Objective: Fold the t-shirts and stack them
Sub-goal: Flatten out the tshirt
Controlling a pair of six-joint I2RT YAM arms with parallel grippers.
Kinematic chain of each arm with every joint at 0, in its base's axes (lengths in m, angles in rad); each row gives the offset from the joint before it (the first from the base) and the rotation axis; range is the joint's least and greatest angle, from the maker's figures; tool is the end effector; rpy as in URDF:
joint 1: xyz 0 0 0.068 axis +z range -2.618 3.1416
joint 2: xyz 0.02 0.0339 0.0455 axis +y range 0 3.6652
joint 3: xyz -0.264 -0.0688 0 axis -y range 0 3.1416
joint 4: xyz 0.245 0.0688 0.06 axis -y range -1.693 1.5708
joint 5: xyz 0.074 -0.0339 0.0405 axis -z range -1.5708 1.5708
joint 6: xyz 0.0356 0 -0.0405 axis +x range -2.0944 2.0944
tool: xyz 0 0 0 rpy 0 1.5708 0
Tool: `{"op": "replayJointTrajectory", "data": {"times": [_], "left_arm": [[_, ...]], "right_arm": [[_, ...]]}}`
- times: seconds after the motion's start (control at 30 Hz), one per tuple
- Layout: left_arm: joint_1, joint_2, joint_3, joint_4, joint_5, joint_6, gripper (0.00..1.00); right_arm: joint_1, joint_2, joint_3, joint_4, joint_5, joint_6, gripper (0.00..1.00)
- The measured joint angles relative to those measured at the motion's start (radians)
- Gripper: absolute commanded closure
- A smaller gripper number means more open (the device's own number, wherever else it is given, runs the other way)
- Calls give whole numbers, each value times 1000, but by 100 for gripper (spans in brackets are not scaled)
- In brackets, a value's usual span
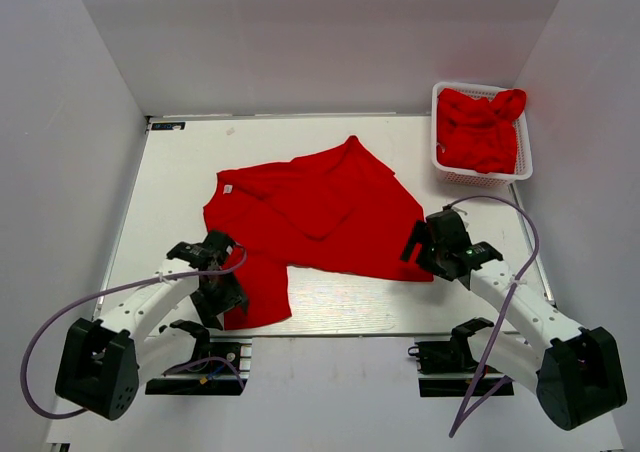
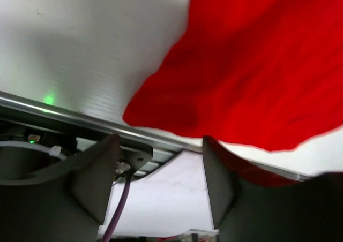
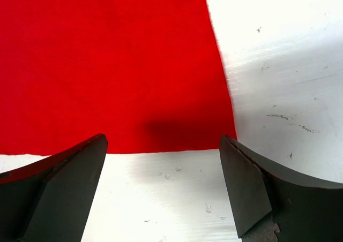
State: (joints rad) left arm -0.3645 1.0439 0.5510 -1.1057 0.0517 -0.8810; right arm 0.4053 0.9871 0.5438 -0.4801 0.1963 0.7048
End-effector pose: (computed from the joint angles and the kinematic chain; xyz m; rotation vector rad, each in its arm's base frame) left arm 0.1193 -0.0475 0.1691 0.7899 -2.9859 0.0398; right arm 0.1748 0.0675 0.1960 0.4514 2.4423 0.2312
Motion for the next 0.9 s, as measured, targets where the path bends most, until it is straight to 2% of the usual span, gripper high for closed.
{"op": "replayJointTrajectory", "data": {"times": [0.03,0.27,0.4,0.5,0.57,0.6,0.63,0.9], "left_arm": [[-2,2,-12,11,0,-4,36],[-14,2,-57,124,-26,-66,37],[-21,35,-73,132,-33,-93,37],[-25,83,-55,120,-47,-104,56],[-25,100,-45,120,-51,-108,76],[-26,103,-44,120,-53,-106,90],[-26,105,-43,118,-57,-104,100],[-35,105,-39,127,-56,-43,100]], "right_arm": [[0,0,0,-2,4,1,10],[-5,-6,1,-30,14,8,10],[-7,-6,9,-53,18,8,10],[-9,-8,14,-64,21,7,10],[-11,-10,16,-72,22,8,10],[-13,-11,16,-74,22,9,10],[-13,-12,16,-76,22,11,10],[-15,-13,15,-93,22,33,10]]}}
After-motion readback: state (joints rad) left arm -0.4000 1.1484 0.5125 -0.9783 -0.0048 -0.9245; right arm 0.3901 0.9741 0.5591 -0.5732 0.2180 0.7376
